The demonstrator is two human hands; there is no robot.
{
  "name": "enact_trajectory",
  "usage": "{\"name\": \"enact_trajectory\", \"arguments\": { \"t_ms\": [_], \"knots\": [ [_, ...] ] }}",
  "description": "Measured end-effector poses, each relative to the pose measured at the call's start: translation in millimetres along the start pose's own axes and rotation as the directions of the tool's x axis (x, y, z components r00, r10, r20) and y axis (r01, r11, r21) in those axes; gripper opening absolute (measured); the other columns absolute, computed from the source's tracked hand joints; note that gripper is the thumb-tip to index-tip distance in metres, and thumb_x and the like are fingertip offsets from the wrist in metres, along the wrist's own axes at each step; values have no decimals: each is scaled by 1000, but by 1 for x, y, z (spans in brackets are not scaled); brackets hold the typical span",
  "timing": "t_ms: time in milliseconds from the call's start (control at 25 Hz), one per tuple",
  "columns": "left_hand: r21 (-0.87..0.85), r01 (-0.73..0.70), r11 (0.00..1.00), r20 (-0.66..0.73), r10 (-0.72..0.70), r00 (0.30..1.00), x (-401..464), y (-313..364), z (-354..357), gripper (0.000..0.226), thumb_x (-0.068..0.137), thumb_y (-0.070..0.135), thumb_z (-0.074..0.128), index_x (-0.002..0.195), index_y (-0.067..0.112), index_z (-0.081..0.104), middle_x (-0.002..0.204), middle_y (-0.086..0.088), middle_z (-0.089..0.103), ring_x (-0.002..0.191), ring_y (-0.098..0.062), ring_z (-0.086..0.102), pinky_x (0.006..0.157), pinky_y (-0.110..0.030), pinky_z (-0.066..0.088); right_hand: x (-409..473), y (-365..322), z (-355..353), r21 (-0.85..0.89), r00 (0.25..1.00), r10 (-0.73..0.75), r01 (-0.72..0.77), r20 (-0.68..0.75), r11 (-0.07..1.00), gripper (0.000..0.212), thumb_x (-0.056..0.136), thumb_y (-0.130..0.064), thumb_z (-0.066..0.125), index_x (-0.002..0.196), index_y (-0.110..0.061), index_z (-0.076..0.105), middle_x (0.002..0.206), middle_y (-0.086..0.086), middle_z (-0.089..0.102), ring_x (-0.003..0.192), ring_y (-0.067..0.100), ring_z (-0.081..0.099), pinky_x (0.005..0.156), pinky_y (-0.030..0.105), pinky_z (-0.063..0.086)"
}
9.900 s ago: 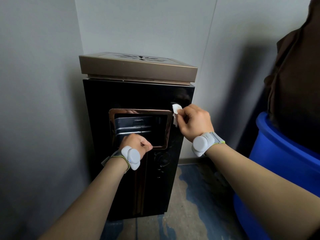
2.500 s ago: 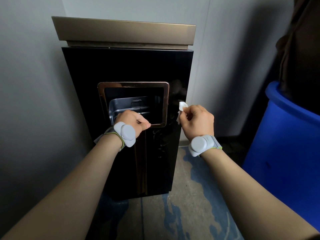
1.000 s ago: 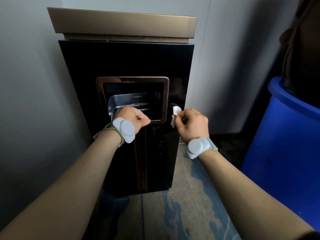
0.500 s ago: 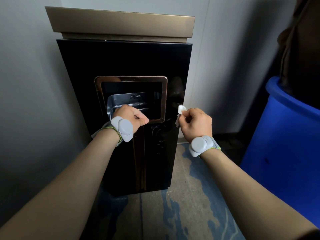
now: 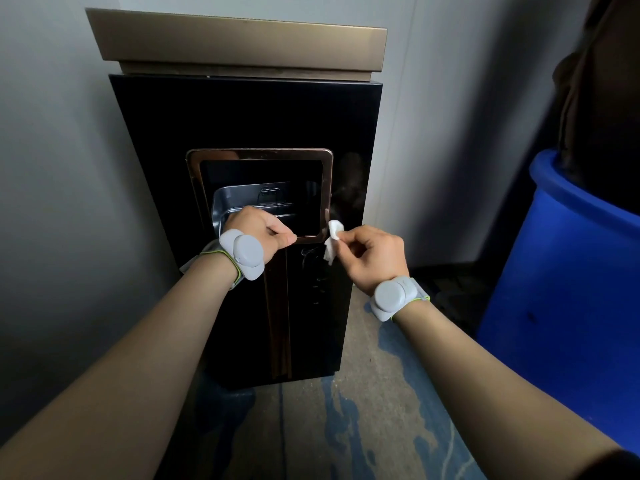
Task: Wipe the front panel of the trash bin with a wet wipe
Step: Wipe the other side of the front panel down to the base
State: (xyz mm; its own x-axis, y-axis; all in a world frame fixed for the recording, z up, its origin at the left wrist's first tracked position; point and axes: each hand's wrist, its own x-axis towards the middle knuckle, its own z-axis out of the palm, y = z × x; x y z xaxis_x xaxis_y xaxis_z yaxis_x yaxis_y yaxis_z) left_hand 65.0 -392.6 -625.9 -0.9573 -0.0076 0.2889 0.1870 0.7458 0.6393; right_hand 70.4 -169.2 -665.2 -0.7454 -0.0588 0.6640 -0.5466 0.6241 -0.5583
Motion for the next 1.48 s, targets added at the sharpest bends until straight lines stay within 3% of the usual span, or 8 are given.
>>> {"name": "enact_trajectory", "arguments": {
  "t_ms": [200, 320, 760, 1040, 1480],
  "knots": [
    [6, 2, 1000, -7, -1, 1000, 0, 0, 0, 2, 80, 30, 78, 79, 31, 79, 75, 17, 73, 77, -3, 68, 70, -17, 51, -1, -3, 14, -61, 999, 22, -19, 48, 998, 10, 90, -26, 71, 95, -21, 77, 89, -3, 73, 83, 20, 66, 77, 32, 52],
    [15, -2, 1000, -12, 3, 1000, 0, 0, 1, 2, 80, 30, 78, 79, 31, 79, 77, 16, 74, 78, -3, 69, 73, -19, 53, 1, -3, 15, -60, 999, 36, -33, 40, 998, 11, 90, -25, 70, 97, -20, 77, 91, 0, 73, 84, 24, 67, 78, 40, 54],
    [22, 12, 1000, -3, -12, 1000, 1, -1, 1, 2, 81, 33, 77, 81, 32, 78, 78, 13, 74, 78, -4, 69, 71, -17, 50, 2, -3, 13, -93, 999, 42, -42, -3, 995, 9, 89, -21, 71, 92, -16, 77, 89, 4, 73, 82, 26, 66, 75, 39, 53],
    [23, 8, 1000, 10, -9, 1000, 0, 2, -1, 3, 83, 31, 76, 84, 30, 79, 81, 11, 75, 81, -8, 69, 77, -23, 55, 3, 1, 5, -112, 993, 112, -114, -19, 987, 9, 89, -23, 69, 90, -16, 75, 90, 3, 72, 79, 25, 65, 75, 34, 51],
    [12, 26, 1000, 0, -26, 1000, -1, 3, -1, 3, 81, 31, 78, 83, 29, 79, 78, 10, 74, 81, -9, 69, 76, -21, 52, 5, 11, -4, -145, 979, 191, -199, -68, 969, 11, 86, -20, 68, 76, -15, 69, 82, 2, 68, 78, 26, 61, 71, 30, 46]
  ]
}}
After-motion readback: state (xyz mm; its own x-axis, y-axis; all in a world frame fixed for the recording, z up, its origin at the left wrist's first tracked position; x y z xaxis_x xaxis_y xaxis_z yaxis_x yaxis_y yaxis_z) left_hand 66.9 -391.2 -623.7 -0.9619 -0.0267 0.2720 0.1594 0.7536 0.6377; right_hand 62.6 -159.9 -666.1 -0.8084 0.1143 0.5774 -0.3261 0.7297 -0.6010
